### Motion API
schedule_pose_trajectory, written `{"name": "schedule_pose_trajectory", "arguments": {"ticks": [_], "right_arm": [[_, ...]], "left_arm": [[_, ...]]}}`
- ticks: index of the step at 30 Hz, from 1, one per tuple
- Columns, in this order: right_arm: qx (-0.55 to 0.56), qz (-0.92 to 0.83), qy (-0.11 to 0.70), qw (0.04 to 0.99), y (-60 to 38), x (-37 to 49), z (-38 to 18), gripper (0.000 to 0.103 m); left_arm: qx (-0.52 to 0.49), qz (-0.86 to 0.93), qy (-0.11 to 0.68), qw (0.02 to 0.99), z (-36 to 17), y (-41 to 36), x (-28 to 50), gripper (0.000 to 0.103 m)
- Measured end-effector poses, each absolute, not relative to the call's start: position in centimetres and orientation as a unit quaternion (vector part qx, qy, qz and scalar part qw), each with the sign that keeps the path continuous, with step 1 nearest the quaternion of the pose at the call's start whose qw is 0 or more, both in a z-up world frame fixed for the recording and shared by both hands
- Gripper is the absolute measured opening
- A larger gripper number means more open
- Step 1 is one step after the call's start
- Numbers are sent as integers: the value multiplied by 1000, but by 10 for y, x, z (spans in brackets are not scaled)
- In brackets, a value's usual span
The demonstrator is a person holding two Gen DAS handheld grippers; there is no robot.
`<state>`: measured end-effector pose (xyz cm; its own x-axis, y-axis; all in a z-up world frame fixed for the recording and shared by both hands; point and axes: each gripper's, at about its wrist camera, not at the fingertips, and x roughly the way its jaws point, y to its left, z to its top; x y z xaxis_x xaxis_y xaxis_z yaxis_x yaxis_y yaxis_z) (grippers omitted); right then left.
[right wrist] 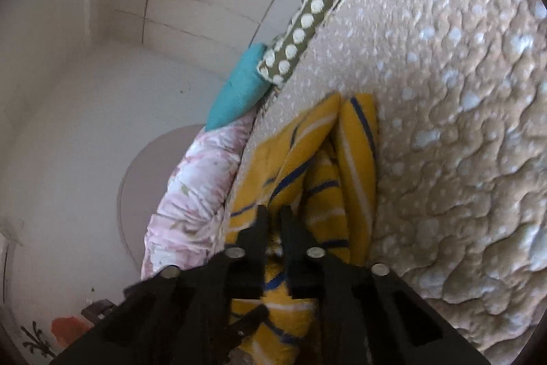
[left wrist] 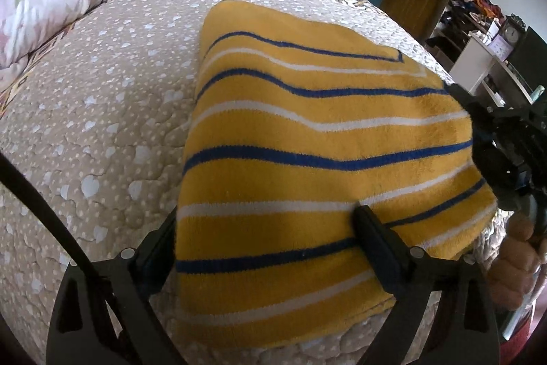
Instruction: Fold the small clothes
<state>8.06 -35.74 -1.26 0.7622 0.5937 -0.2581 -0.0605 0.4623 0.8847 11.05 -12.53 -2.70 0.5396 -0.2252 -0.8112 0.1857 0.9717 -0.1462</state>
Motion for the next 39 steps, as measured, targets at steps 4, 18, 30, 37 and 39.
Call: {"name": "schedule_pose_trajectory", "arguments": {"ticks": [4, 18, 30, 37, 39], "right_arm": [[487, 169, 278, 811, -368, 75, -15, 3], [412, 180, 279, 849, -341, 68, 26, 4], [375, 33, 321, 869, -368, 44, 17, 8], [282, 97, 334, 894, -309, 22, 50, 18], [286, 90, 358, 884, -306, 28, 32, 20]], "left_arm": [[-19, -114, 466, 877, -27, -126, 112, 95], [-17, -116, 454, 883, -29, -125, 109, 96], [-24, -120, 439, 890, -30, -123, 105, 96], [-27, -121, 434, 892, -29, -124, 103, 96], [-26, -120, 434, 892, -29, -123, 102, 96]]}}
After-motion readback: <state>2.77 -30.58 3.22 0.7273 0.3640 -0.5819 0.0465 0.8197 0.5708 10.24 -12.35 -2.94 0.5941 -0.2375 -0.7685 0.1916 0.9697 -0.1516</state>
